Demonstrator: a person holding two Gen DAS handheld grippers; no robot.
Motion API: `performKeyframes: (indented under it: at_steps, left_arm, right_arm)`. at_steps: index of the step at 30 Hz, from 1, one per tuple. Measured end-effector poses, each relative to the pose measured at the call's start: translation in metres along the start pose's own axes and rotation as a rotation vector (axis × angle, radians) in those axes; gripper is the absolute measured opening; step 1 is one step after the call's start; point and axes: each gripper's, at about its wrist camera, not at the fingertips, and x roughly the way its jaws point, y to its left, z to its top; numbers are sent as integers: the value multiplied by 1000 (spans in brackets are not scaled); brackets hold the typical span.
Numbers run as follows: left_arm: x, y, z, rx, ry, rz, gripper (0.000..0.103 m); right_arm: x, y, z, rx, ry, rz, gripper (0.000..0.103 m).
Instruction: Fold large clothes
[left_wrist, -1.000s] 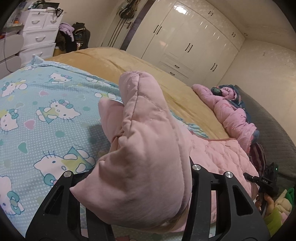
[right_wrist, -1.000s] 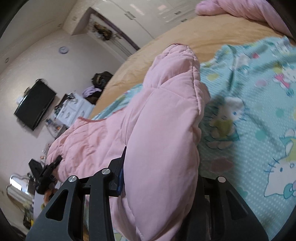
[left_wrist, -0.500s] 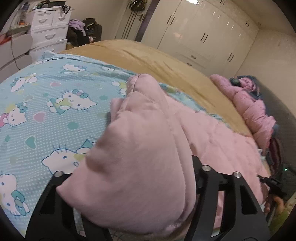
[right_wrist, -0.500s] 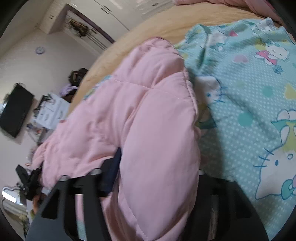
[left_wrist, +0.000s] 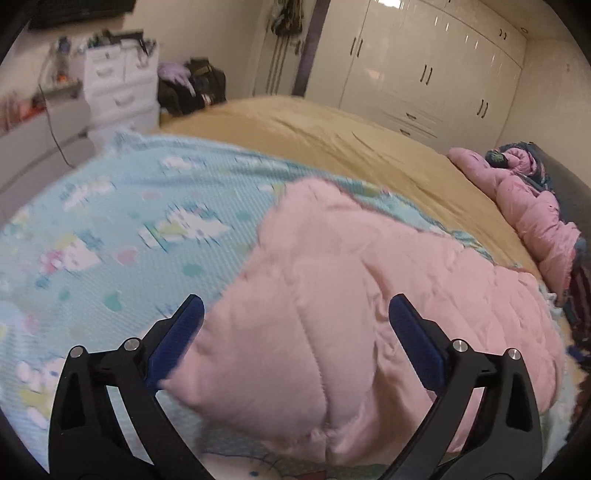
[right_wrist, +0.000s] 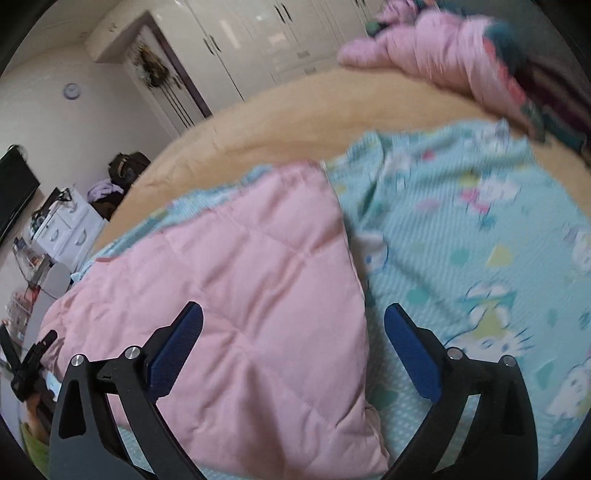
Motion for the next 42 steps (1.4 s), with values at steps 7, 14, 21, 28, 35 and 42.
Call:
performKeyframes:
  at_steps: [7,14,21,28,35,42]
  left_arm:
    - [-48,-3,3,-6,-80,-73,94]
    - [-75,-10,-6,16,-74,-124,94]
    - [-103,-18,-27,50,-74,-164,94]
    - [-127,-30,-61,104,-72,-174,94]
    - [-144,-43,-103,165,-76,-186,94]
    - [-151,-49,-119,172,-93,-182,94]
  right_arm:
    - [-55,35,-1,-82,-94,36,99]
    - [-86,53,-15,-89,-119,61,99]
    - [-103,68,-49,-105,-114,89,99]
    - [-115,84,-98,-147,-144,91,99]
    - [-115,101,-145,-208,-161,73,99]
    - [-102,111,-166,-251,-133,62,99]
